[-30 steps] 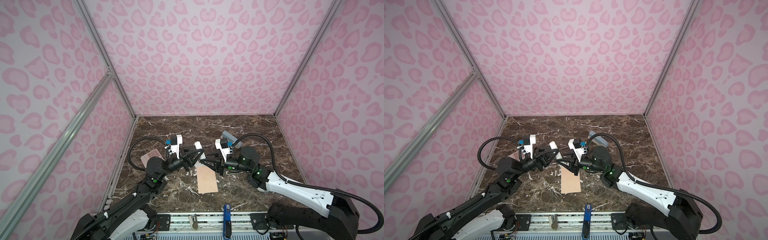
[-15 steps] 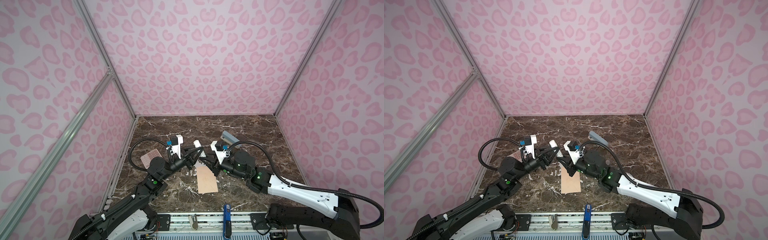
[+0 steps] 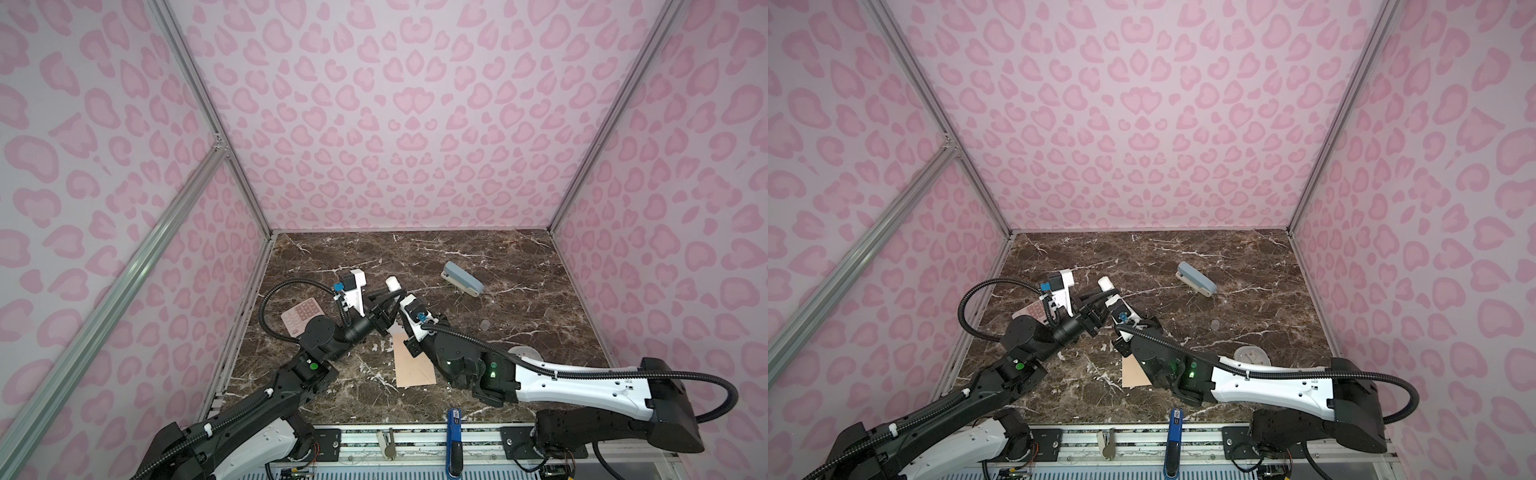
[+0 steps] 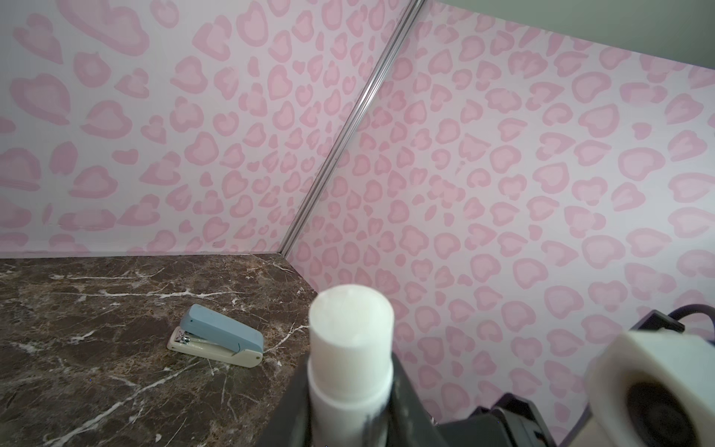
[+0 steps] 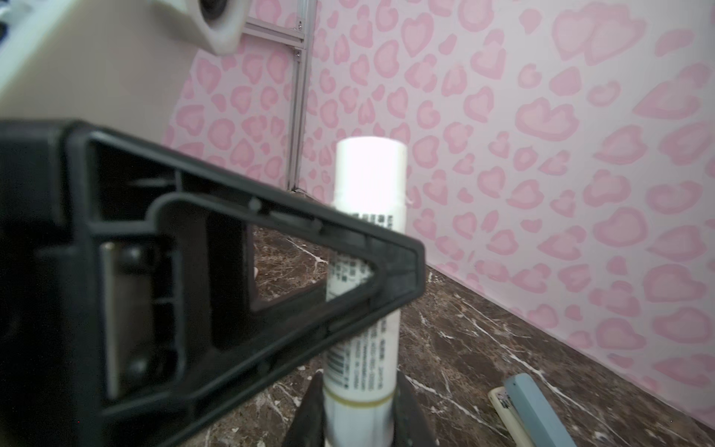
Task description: Place the letter into the envelope and seal it
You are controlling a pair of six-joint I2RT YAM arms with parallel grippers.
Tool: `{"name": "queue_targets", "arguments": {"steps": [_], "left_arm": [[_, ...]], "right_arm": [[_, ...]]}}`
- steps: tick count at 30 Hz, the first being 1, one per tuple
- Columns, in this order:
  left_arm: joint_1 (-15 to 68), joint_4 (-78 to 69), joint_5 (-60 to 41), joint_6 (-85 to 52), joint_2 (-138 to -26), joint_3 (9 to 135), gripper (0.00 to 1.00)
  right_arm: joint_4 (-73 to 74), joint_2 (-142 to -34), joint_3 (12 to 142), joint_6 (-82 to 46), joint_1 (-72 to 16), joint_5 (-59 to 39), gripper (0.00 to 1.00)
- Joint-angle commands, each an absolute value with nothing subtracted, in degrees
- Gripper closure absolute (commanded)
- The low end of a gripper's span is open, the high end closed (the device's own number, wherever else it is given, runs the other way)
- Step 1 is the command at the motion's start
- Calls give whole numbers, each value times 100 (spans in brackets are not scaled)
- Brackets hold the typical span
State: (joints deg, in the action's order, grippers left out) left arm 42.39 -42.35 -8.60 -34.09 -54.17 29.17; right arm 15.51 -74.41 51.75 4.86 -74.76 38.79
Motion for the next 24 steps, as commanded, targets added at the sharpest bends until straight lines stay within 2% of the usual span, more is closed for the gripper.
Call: {"name": "queue_targets", "arguments": {"steps": [1,5,12,18,24], "left_arm": [[4236,-4112,-545,-3390,-5501,2927,96],[4236,-4051,-435,-3349,-5466,2948,96],[4167,-3894,-409,-3278,-5294,2979,96],[4061,-3902,-779,-3313,-5231,3035,96],[4008,-4126,-1724,-3314,-5295,3137,96]], "right_arm": [[2022,-7599,5264,948,-7660,4410,76],[1953,-7531,5208,800,-7649,4206,69],[898,-6817,4928,121,-6883,1561,51],[1117,-6014,4201,-381,-5808,-712,48],[2009,-5713,3710,-801,-5142,-2187,48]]}}
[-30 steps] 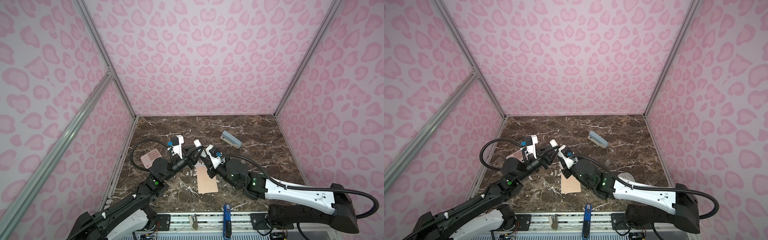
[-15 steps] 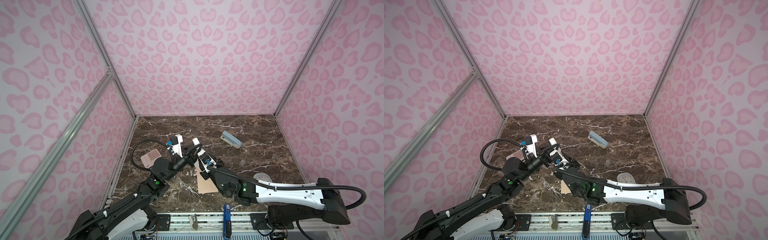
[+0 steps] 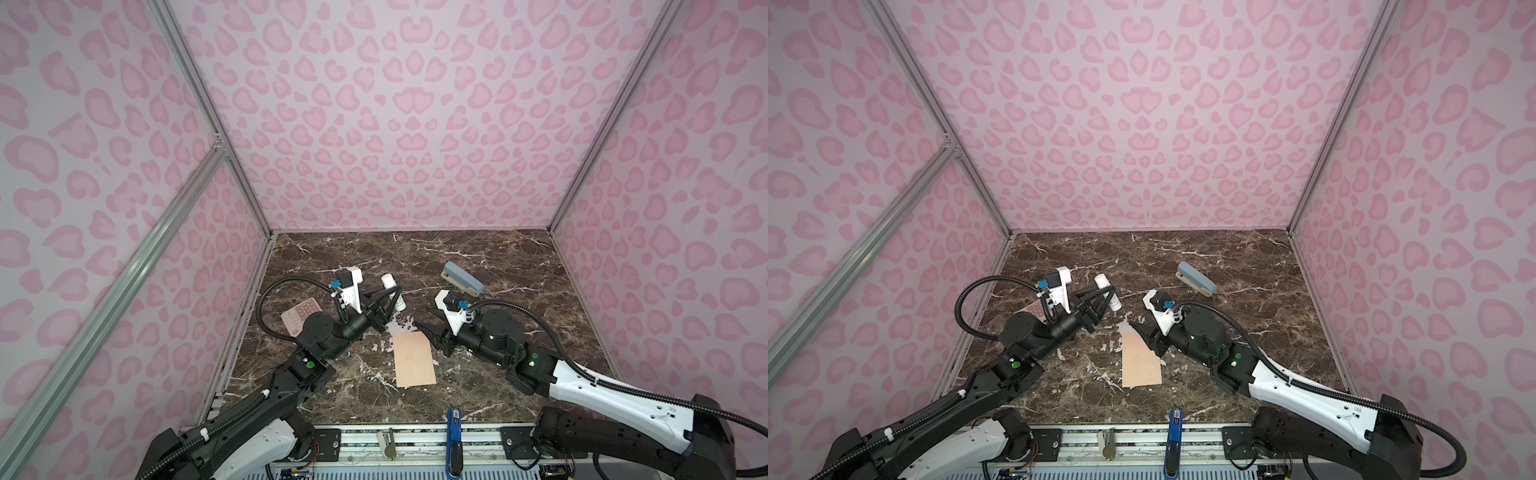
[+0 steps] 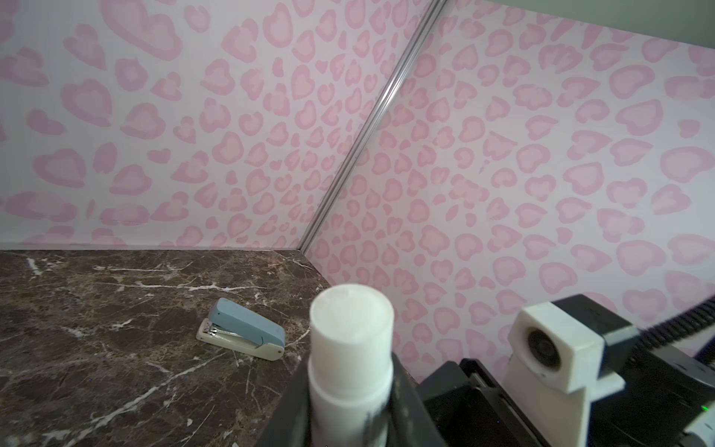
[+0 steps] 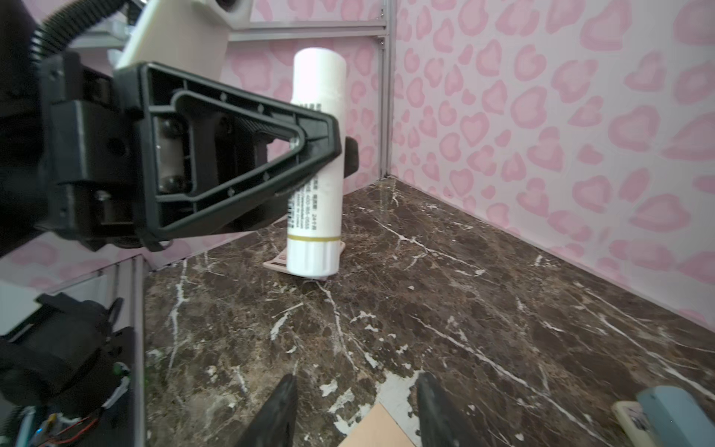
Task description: Place the letter into the envelope and seal it
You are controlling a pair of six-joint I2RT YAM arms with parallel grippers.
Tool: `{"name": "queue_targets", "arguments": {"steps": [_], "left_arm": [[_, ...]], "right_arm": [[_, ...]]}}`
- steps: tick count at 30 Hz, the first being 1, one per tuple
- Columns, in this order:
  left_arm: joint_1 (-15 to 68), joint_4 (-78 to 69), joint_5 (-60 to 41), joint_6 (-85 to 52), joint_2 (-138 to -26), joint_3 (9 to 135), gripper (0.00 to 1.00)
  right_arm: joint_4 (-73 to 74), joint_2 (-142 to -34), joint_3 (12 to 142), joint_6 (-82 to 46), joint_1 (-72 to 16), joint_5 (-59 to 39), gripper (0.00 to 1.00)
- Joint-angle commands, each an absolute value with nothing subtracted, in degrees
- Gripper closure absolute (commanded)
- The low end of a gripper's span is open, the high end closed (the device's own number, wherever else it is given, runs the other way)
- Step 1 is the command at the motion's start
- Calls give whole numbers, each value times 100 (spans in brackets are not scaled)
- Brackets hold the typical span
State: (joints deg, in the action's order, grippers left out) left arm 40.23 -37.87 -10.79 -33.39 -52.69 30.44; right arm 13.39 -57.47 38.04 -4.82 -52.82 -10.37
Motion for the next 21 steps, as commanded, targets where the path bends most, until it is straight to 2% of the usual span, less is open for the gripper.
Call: {"name": "queue_targets", "arguments": {"steps": [1,5,14,21], "left_arm": [[4001,-4183,-1951,-3306,-5341,3154,96],[3999,-4430,-2665,-3361,-5474,3202,96],[4008,-4285,-2961,-3305,-5436,3291,96],[4007,-4263,-2984,-3300,-5467,3303,96]], "right_arm": [[2110,-5729,3707,-848,-5084,-2388,48],[2552,-5866,3713,-1043,-4997,-3006,49],[2574,-6103,3968,-1081,-4983,-3444,50],[2566,-6253,4061,-1090,-4981,-3507,60]]}}
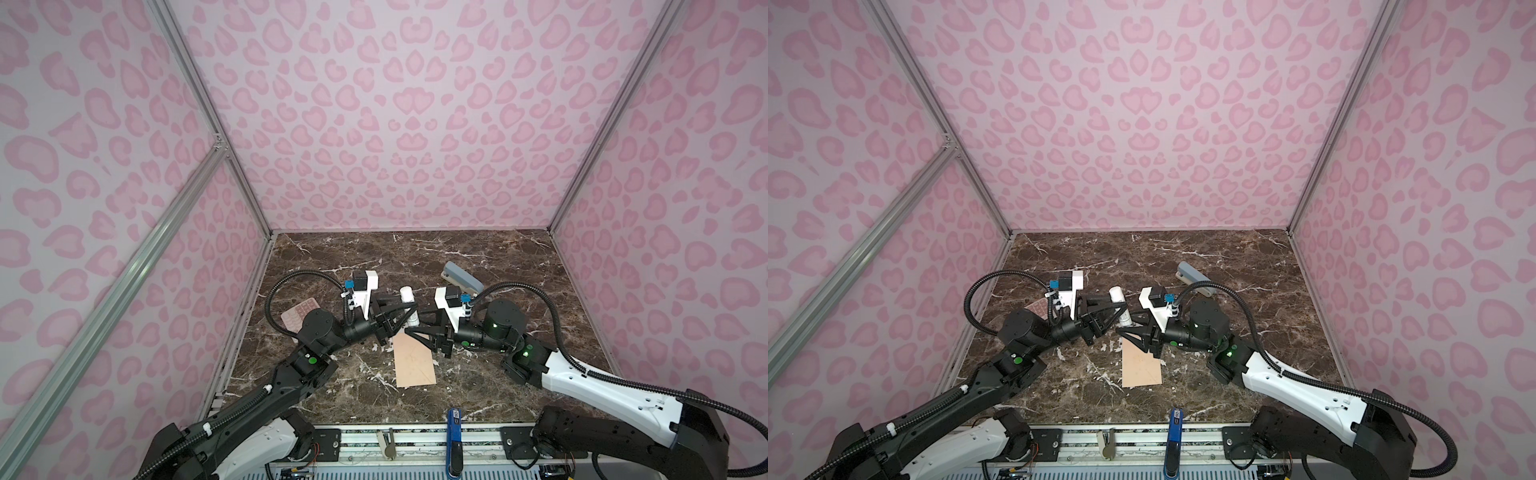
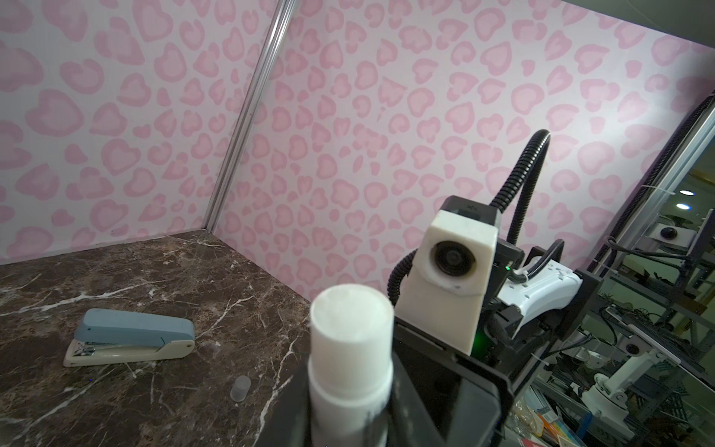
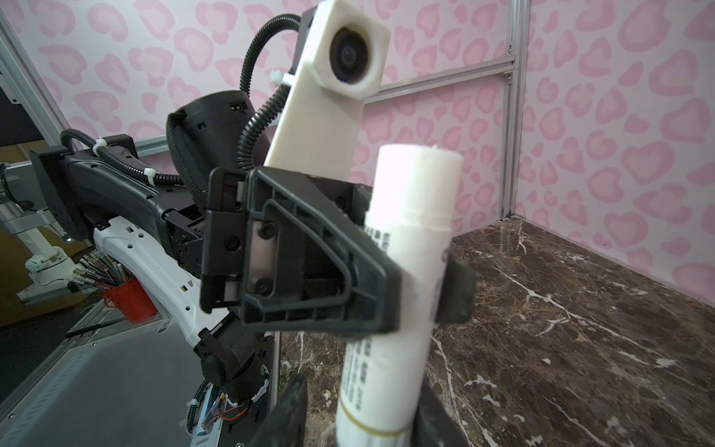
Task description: Place the letter into the envelope and seal it
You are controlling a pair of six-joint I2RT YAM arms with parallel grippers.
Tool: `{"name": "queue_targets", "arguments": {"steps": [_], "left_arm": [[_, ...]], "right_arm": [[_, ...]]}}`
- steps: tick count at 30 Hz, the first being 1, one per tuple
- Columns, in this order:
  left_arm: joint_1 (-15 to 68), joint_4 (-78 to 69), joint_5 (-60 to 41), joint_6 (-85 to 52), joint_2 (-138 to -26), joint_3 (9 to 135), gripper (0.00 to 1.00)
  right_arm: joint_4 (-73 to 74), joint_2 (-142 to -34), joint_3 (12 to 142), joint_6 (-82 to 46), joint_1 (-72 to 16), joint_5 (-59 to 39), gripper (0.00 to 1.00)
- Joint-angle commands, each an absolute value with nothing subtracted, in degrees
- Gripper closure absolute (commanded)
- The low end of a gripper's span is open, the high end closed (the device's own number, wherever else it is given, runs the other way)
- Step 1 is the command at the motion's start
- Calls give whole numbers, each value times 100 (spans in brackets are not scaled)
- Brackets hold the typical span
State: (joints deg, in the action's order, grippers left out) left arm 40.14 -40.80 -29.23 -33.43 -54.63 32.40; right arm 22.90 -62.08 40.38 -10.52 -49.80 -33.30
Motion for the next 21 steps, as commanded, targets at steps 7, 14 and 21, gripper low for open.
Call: {"name": "queue_targets", "arguments": {"steps": [7,14,21], "left_arm": [[4008,-4148,-2936,-3210,-5434,3304,96],[4008,-4036,-2779,-3116,-5395,3264,96],[4038,-3768,-2398,-2962,-5267,3284,96]], "right_arm": [[2496,-6225,4061,-1090,-4966,-3409,71],[2275,-6192,4121,-1110,-4955,-2837,76],[2108,-6122,4121,-1016,-4964,-1853,78]]}}
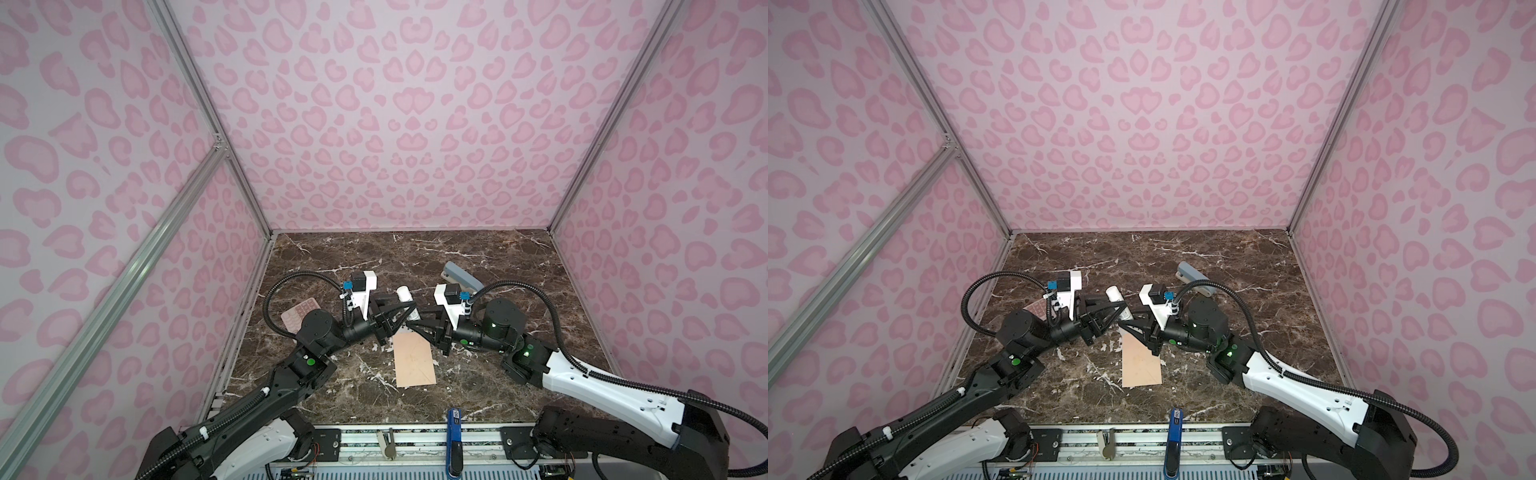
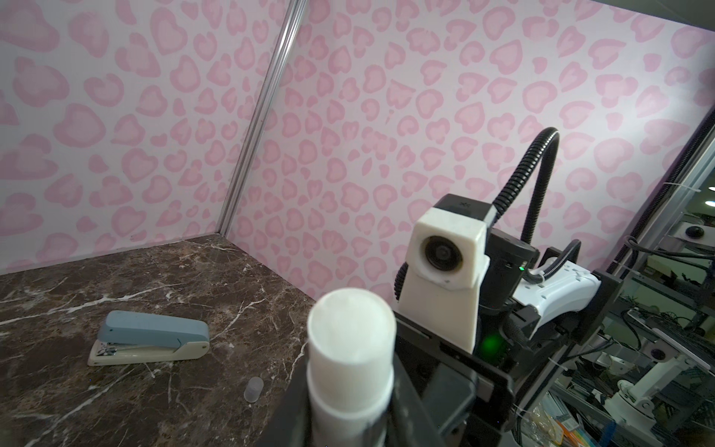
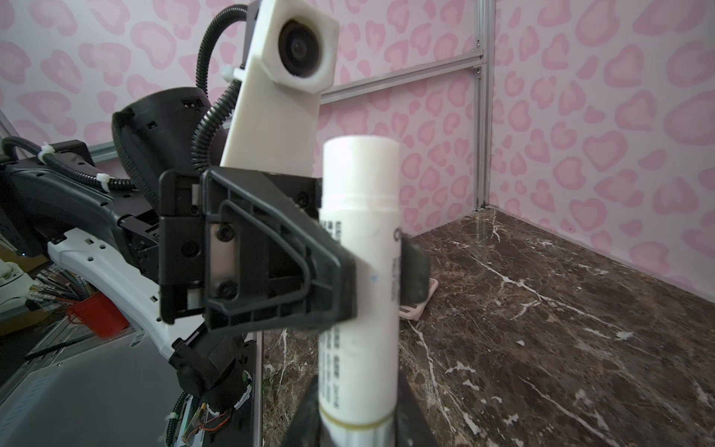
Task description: Place the letter into the envelope and seal it
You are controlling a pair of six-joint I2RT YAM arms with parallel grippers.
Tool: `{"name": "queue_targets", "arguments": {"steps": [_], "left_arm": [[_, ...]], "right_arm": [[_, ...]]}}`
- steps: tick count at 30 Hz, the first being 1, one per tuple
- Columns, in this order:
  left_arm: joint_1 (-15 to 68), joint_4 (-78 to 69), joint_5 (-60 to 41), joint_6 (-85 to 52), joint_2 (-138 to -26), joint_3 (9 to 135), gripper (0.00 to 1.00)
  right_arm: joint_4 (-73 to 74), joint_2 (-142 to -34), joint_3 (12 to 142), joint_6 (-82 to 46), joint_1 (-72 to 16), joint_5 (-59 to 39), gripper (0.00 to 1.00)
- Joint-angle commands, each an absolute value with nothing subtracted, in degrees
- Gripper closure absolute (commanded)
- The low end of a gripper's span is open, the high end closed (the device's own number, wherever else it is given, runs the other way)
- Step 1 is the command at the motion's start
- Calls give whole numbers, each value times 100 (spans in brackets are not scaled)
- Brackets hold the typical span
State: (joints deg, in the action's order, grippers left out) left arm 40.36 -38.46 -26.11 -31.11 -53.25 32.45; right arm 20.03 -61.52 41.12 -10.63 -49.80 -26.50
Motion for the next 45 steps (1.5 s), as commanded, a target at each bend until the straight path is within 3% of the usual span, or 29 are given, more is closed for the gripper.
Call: {"name": "queue_targets", "arguments": {"steps": [1,8,34,37,39,42,45], "left_arm": [[4051,-3719,-2343,-2932,-5269,3298,96],[4199,-3447,-1855,-2754,-5307,3399,96],[4471,-3400,-555,-2728,-5376,3318,96],[4473,-3401,-462,-2734,-5355,3303,96],[4477,-3337,-317,-2708,-5282,3295,96],[4475,-3287,-144,-2681,-5134,3252,96],[4473,-3197,-150,-2638,-5045,3260,96]], "right_arm": [[2112,-6128,4126,-985,-4970,-1782,78],[1700,-6290,4372,-469,-5311,-970,79],[1667,-7626,5280,763,-7382,4206,83],[1508,-7794,5437,671,-7496,4401,77],[1421,-7790,5423,590,-7498,4184,63],[1458,-7530,5115,504,-7413,3288,47],[1316,-7139,4778,316,-7191,2212,42]]}}
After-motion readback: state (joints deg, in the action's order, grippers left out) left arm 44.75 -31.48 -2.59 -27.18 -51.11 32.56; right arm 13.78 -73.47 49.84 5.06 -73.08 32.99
